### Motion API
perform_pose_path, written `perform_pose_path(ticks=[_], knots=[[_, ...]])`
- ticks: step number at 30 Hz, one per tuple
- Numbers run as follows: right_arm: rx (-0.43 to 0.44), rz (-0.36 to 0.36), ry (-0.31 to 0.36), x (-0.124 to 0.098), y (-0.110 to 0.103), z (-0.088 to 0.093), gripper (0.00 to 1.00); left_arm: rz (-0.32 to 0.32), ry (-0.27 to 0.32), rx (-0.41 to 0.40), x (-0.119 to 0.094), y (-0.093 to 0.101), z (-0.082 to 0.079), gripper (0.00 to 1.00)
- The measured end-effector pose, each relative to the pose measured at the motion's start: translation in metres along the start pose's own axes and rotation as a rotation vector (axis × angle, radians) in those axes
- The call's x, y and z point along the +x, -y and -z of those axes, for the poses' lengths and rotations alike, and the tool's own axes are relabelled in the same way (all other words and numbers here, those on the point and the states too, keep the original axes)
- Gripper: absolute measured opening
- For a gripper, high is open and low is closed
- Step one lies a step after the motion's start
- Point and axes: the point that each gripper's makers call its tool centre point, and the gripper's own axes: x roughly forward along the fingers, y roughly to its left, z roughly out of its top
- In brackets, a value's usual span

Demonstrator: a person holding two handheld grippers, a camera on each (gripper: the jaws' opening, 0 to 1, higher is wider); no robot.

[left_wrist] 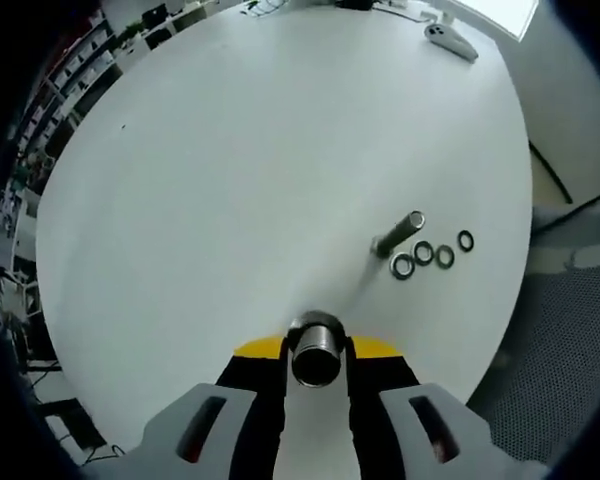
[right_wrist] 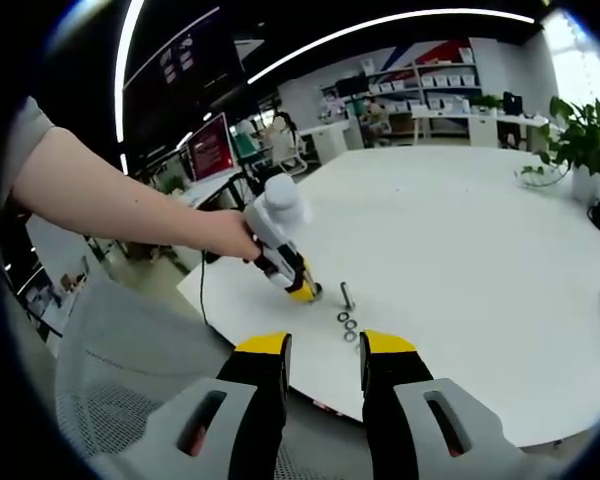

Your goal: Place the washer onto the threaded stud by aligning its center hole with the stud, sliding it down to the base, and recovering from edge contact or off-axis alignment until the washer reaches the visible bottom stop.

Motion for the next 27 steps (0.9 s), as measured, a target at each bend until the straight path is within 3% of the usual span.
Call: perform_pose_path(ticks=[9, 27], knots=[[-0.008, -0.001, -0.005, 0.000, -0.001, 0.000, 0.30, -0.031, 0.034, -0.030, -0.019, -0.005, 0.009, 0.25], [-0.024, -0.022, -0.011, 0.001, -0.006, 0.001, 0.30, -0.085, 0.075, -0.213, -0.045, -0.009, 0.066, 0.25]])
